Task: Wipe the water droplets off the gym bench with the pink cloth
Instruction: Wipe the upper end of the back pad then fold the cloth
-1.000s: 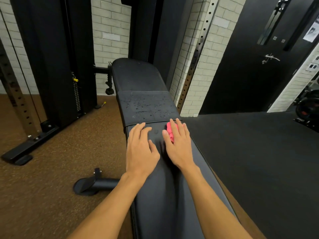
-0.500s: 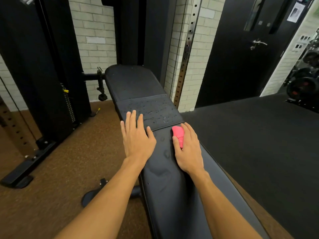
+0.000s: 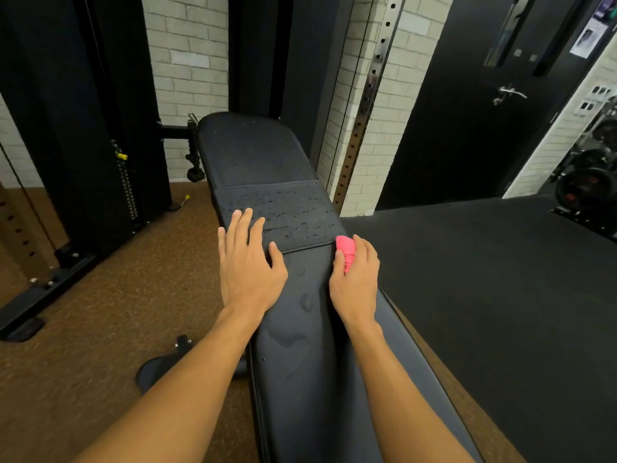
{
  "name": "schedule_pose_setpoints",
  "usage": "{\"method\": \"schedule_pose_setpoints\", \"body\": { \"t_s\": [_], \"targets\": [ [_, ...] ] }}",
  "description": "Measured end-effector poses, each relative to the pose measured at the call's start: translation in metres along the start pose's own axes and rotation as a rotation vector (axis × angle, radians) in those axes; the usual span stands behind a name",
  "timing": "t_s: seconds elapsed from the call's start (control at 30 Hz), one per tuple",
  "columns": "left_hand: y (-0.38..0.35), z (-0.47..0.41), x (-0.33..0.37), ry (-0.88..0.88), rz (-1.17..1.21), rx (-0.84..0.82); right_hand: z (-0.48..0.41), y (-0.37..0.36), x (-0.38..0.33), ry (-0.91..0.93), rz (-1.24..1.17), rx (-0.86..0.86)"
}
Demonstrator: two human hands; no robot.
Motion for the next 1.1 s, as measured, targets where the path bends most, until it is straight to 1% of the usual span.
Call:
{"method": "schedule_pose_setpoints", "body": {
  "t_s": [0.07,0.13,0.2,0.3,0.37,0.4,0.43,0.53,0.57,0.6,0.63,0.73,0.77,0.83,0.93,0.97,1.03,1.1],
  "targets": [
    [0.000,-0.001,0.000,0.002,0.005,0.006,-0.024,-0.005,-0.009,-0.020,-0.024,-0.018],
    [0.000,-0.002,0.000,-0.002,0.010,0.009,-0.045,-0.013,-0.023,0.040,-0.007,-0.065],
    [-0.001,-0.001,-0.002,0.006,0.006,0.015,-0.053,-0.023,-0.040,0.167,0.020,-0.127],
    [-0.001,0.001,-0.002,0.005,0.002,0.022,-0.037,-0.024,-0.050,0.441,0.077,-0.154],
    [-0.001,0.001,-0.002,0.003,0.010,0.027,-0.025,-0.018,-0.039,0.533,0.088,-0.155],
    [-0.001,0.001,-0.002,0.004,0.018,0.029,-0.025,-0.015,-0.029,0.518,0.086,-0.152],
    [0.000,0.001,-0.002,0.004,0.025,0.032,-0.028,-0.012,-0.021,0.466,0.083,-0.144],
    [0.000,0.001,-0.002,0.003,0.030,0.033,-0.052,-0.015,-0.013,0.236,0.059,-0.112],
    [0.000,0.001,-0.002,0.003,0.029,0.032,-0.057,-0.018,-0.018,0.201,0.056,-0.115],
    [0.000,0.001,-0.002,0.002,0.029,0.031,-0.059,-0.021,-0.024,0.204,0.058,-0.116],
    [0.000,0.001,-0.002,0.002,0.030,0.032,-0.058,-0.023,-0.031,0.244,0.064,-0.119],
    [0.000,0.001,-0.003,0.004,0.027,0.035,-0.041,-0.020,-0.036,0.463,0.114,-0.149],
    [0.000,0.001,-0.002,0.004,0.026,0.036,-0.037,-0.016,-0.031,0.505,0.119,-0.161],
    [0.000,0.001,-0.002,0.003,0.024,0.035,-0.037,-0.010,-0.018,0.470,0.112,-0.169],
    [0.000,0.000,-0.003,-0.002,0.021,0.034,-0.054,-0.013,-0.019,0.287,0.081,-0.136],
    [0.000,0.000,-0.003,-0.001,0.018,0.035,-0.057,-0.017,-0.025,0.254,0.083,-0.138],
    [-0.001,0.000,-0.003,-0.003,0.018,0.033,-0.055,-0.022,-0.039,0.293,0.093,-0.130],
    [-0.001,0.001,-0.004,-0.001,0.020,0.032,-0.043,-0.022,-0.044,0.432,0.119,-0.145]
  ]
}}
Point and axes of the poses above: each hand's wrist, its own z-axis away from the middle knuckle, its own y-axis out of the back of the hand, x = y × z, the point moved 7 cm from there along -z, towards the middle knuckle, and after that the axes turned 7 degrees about z, right-handed, at the moved point
